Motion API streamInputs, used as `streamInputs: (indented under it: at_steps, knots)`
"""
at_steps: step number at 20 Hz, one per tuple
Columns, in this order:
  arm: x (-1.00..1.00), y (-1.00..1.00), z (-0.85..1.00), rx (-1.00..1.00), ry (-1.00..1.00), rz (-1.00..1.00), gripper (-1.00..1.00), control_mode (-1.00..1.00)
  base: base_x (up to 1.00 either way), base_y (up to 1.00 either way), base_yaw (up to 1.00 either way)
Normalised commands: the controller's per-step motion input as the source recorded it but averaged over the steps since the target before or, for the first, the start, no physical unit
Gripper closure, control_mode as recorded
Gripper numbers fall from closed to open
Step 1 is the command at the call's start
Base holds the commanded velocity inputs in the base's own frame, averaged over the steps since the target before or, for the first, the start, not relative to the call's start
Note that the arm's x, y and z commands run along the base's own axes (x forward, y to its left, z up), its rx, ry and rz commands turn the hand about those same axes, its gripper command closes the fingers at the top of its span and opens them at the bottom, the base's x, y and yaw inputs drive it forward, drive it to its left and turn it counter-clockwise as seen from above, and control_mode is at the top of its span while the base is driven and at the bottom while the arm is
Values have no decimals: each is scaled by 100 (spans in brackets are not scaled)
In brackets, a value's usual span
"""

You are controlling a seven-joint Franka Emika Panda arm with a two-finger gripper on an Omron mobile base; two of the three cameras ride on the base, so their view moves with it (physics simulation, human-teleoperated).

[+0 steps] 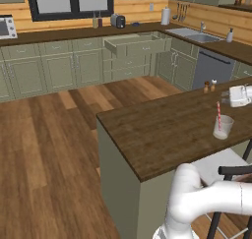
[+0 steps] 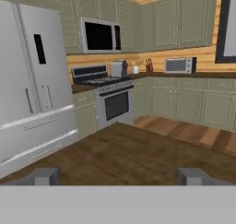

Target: Take a straw from the drawer in front and place it inside the glass cup on the dining counter.

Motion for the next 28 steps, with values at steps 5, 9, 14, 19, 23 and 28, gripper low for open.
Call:
streamInputs:
  at_steps: [5, 9, 14, 19, 23, 28]
  knots:
    - [0, 35, -1, -6, 12, 0, -100, -100, 0, 0, 0]
    - [0, 38, -4, -6, 10, 0, -100, -100, 0, 0, 0]
    - [0, 45, -7, -7, 10, 0, -100, -100, 0, 0, 0]
    - [0, 54, -4, -8, 8, 0, -100, -100, 0, 0, 0]
    - [0, 54, -6, -9, 7, 0, -100, -100, 0, 0, 0]
    - [0, 53, -8, -8, 8, 0, -100, -100, 0, 0, 0]
